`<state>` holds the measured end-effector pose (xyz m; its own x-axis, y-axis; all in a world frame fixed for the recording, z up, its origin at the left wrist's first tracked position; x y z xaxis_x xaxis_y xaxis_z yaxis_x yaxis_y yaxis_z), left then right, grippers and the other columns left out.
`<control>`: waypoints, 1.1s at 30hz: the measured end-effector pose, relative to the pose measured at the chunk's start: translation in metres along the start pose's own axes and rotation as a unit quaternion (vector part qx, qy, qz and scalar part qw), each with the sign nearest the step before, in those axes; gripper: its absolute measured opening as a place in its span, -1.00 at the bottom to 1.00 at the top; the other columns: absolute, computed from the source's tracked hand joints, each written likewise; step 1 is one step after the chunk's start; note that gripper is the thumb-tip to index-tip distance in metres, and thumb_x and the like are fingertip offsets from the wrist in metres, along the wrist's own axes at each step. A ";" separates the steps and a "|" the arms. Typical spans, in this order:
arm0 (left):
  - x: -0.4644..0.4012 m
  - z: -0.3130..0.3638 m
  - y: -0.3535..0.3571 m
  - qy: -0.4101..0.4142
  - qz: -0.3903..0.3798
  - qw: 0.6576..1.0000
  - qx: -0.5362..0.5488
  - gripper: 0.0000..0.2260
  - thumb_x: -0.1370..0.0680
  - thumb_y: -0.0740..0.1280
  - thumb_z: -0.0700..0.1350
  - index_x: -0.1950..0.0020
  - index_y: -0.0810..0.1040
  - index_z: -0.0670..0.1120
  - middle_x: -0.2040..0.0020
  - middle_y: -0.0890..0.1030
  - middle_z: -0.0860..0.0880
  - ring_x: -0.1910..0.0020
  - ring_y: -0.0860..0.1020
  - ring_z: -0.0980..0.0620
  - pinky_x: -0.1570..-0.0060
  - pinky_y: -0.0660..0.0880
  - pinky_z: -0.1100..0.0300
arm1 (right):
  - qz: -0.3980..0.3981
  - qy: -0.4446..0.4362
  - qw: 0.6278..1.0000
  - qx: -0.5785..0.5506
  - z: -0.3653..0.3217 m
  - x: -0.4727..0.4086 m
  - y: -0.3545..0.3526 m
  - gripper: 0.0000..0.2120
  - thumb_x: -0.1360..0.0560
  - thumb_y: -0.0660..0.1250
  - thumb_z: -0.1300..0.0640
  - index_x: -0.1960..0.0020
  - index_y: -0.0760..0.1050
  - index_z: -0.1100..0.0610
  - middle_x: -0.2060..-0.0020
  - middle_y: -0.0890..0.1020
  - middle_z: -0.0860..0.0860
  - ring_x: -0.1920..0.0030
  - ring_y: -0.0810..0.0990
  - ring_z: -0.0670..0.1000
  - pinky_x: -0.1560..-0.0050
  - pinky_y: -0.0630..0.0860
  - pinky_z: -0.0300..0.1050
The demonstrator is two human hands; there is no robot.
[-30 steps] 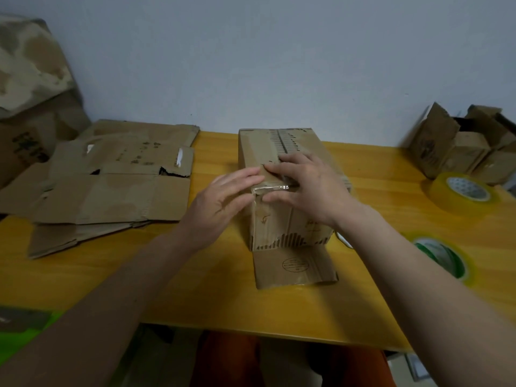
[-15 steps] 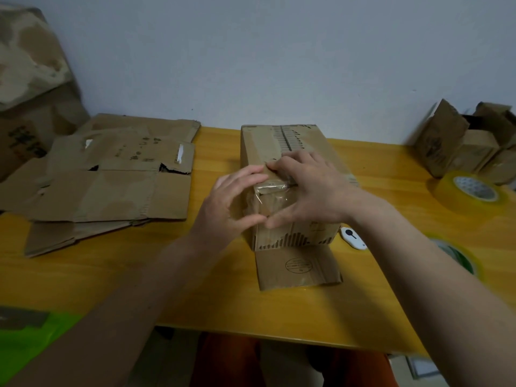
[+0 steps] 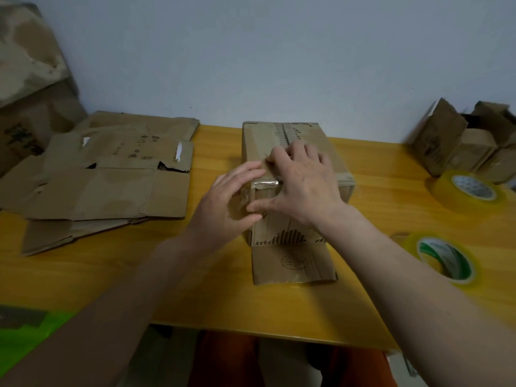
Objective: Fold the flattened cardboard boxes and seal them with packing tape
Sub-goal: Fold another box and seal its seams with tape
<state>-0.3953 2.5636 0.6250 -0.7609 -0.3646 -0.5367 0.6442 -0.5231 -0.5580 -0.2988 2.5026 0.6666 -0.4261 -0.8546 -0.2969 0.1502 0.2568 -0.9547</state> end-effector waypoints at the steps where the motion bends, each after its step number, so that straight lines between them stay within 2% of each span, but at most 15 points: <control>1: 0.000 0.002 0.000 0.000 -0.007 1.000 0.012 -0.41 -0.40 0.34 -0.16 -0.42 0.35 0.09 -0.46 0.33 0.16 -0.44 0.29 0.14 -0.38 0.35 0.02 | 0.001 0.001 1.000 0.006 -0.001 0.000 0.000 -0.16 -0.17 0.29 -0.53 -0.24 0.33 0.00 -0.16 0.40 0.07 -0.21 0.36 0.13 -0.19 0.32 0.06; 5: 0.002 -0.007 0.002 -0.047 -0.046 0.992 0.105 -0.48 -0.46 0.13 -0.18 -0.43 0.35 0.05 -0.48 0.32 0.11 -0.48 0.22 0.16 -0.43 0.23 0.05 | 0.003 -0.004 1.000 0.019 -0.002 0.002 0.000 -0.16 -0.18 0.28 -0.54 -0.24 0.31 0.01 -0.15 0.40 0.06 -0.19 0.36 0.12 -0.18 0.33 0.06; 7: 0.000 -0.007 0.000 -0.038 -0.019 0.996 0.083 -0.61 -0.58 0.13 -0.05 -0.41 0.36 0.08 -0.45 0.35 0.15 -0.46 0.25 0.21 -0.43 0.23 0.08 | 0.007 -0.016 1.000 0.020 -0.003 0.003 -0.001 -0.19 -0.21 0.30 -0.51 -0.24 0.33 0.01 -0.16 0.40 0.06 -0.19 0.37 0.12 -0.19 0.32 0.05; 9: -0.001 -0.003 0.000 -0.020 0.007 0.999 0.049 -0.64 -0.61 0.11 0.03 -0.40 0.36 0.06 -0.42 0.35 0.21 -0.44 0.26 0.26 -0.43 0.22 0.17 | 0.004 -0.035 0.999 0.017 -0.003 0.004 -0.001 -0.22 -0.24 0.33 -0.46 -0.27 0.33 0.01 -0.17 0.40 0.06 -0.19 0.36 0.11 -0.20 0.31 0.03; 12: -0.001 0.000 0.003 -0.002 0.026 0.999 0.021 -0.66 -0.66 0.09 -0.09 -0.45 0.33 0.01 -0.46 0.32 0.15 -0.45 0.22 0.27 -0.41 0.14 0.34 | -0.025 -0.059 0.998 0.001 0.004 0.003 0.001 -0.24 -0.29 0.38 -0.37 -0.37 0.30 -0.05 -0.20 0.40 0.03 -0.23 0.35 0.09 -0.21 0.30 -0.02; 15: 0.002 -0.010 0.007 -0.007 0.024 0.999 0.023 -0.58 -0.66 0.06 -0.22 -0.52 0.22 0.01 -0.52 0.25 0.08 -0.50 0.18 0.20 -0.48 0.16 0.09 | -0.045 -0.072 0.996 -0.013 0.010 0.002 0.001 -0.24 -0.31 0.39 -0.33 -0.42 0.28 -0.09 -0.24 0.40 0.01 -0.25 0.33 0.07 -0.21 0.31 -0.04; 17: 0.007 -0.028 -0.003 -0.084 0.092 0.991 0.046 -0.54 -0.65 0.08 -0.23 -0.55 0.19 0.00 -0.52 0.26 0.04 -0.50 0.20 0.16 -0.47 0.24 -0.02 | -0.045 -0.072 0.996 -0.015 0.010 0.002 0.000 -0.25 -0.32 0.39 -0.32 -0.43 0.28 -0.11 -0.24 0.40 -0.01 -0.25 0.33 0.06 -0.21 0.30 -0.05; 19: 0.024 -0.030 -0.021 -0.151 0.241 0.957 0.059 -0.51 -0.61 0.08 -0.24 -0.56 0.15 -0.08 -0.53 0.25 0.00 -0.51 0.18 0.14 -0.48 0.22 0.00 | -0.043 -0.070 0.997 -0.014 0.009 0.002 0.001 -0.25 -0.32 0.38 -0.33 -0.43 0.27 -0.13 -0.25 0.40 -0.03 -0.26 0.32 0.05 -0.21 0.29 -0.07; 21: 0.035 0.001 -0.019 -0.114 0.309 0.943 0.051 -0.47 -0.58 0.08 -0.26 -0.56 0.10 -0.19 -0.55 0.18 -0.08 -0.54 0.13 0.08 -0.51 0.14 0.07 | -0.037 -0.069 0.997 -0.010 0.009 0.003 0.000 -0.26 -0.33 0.37 -0.33 -0.43 0.26 -0.14 -0.25 0.39 -0.03 -0.26 0.32 0.05 -0.21 0.29 -0.07; 23: 0.027 0.028 0.007 -0.061 0.262 0.962 0.041 -0.46 -0.60 0.09 -0.21 -0.57 0.03 -0.22 -0.58 0.10 -0.12 -0.56 0.06 0.03 -0.52 0.09 0.13 | -0.027 -0.071 0.997 -0.011 0.009 0.003 -0.001 -0.29 -0.35 0.37 -0.31 -0.43 0.27 -0.13 -0.25 0.40 -0.02 -0.26 0.33 0.06 -0.19 0.30 -0.06; 25: 0.011 0.024 0.023 -0.094 0.227 0.966 0.083 -0.45 -0.63 0.07 -0.09 -0.58 -0.02 -0.17 -0.59 0.05 -0.07 -0.56 0.02 0.10 -0.52 0.08 0.16 | -0.019 -0.079 0.997 -0.007 0.007 0.004 -0.002 -0.32 -0.38 0.35 -0.28 -0.43 0.26 -0.12 -0.26 0.39 -0.02 -0.27 0.33 0.07 -0.19 0.30 -0.06; 27: -0.004 0.010 0.026 -0.146 0.222 0.951 0.158 -0.47 -0.65 0.08 -0.06 -0.58 -0.02 -0.10 -0.56 0.12 0.06 -0.51 0.10 0.26 -0.49 0.17 0.18 | -0.017 -0.085 0.996 -0.001 0.007 0.004 -0.001 -0.32 -0.39 0.35 -0.26 -0.44 0.25 -0.12 -0.26 0.39 -0.02 -0.27 0.32 0.07 -0.21 0.30 -0.05; 29: -0.014 -0.001 0.030 -0.157 0.208 0.936 0.235 -0.50 -0.67 0.11 -0.11 -0.58 0.02 -0.06 -0.46 0.23 0.21 -0.39 0.24 0.40 -0.38 0.33 0.23 | -0.016 -0.085 0.996 -0.004 0.010 0.002 -0.001 -0.32 -0.40 0.36 -0.24 -0.45 0.24 -0.12 -0.27 0.40 -0.03 -0.27 0.32 0.06 -0.22 0.30 -0.05; 31: -0.019 -0.012 0.037 -0.165 0.173 0.917 0.320 -0.51 -0.65 0.17 -0.07 -0.56 0.10 0.04 -0.49 0.28 0.12 -0.43 0.30 0.25 -0.37 0.38 0.09 | -0.012 -0.084 0.996 -0.016 0.012 0.001 -0.001 -0.32 -0.39 0.38 -0.24 -0.44 0.26 -0.12 -0.26 0.41 -0.04 -0.27 0.33 0.06 -0.20 0.30 -0.05; 33: -0.025 -0.017 0.035 -0.158 0.146 0.927 0.308 -0.53 -0.59 0.20 0.05 -0.50 0.19 0.19 -0.56 0.19 0.03 -0.51 0.21 0.07 -0.43 0.29 -0.10 | 0.001 -0.087 0.996 -0.020 0.010 0.002 -0.002 -0.33 -0.38 0.39 -0.24 -0.43 0.28 -0.11 -0.24 0.42 -0.03 -0.26 0.34 0.06 -0.19 0.32 -0.05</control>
<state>-0.3523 2.5672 0.6081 -0.6079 -0.7168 -0.3416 0.7344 -0.6711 0.1011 -0.2912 2.4958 0.6684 -0.2644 -0.9184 -0.2943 0.1133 0.2735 -0.9552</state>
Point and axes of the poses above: each hand's wrist, its own x-axis away from the middle knuckle, its own y-axis out of the palm, z = x × y, the point moved 10 cm from there along -x, towards the middle knuckle
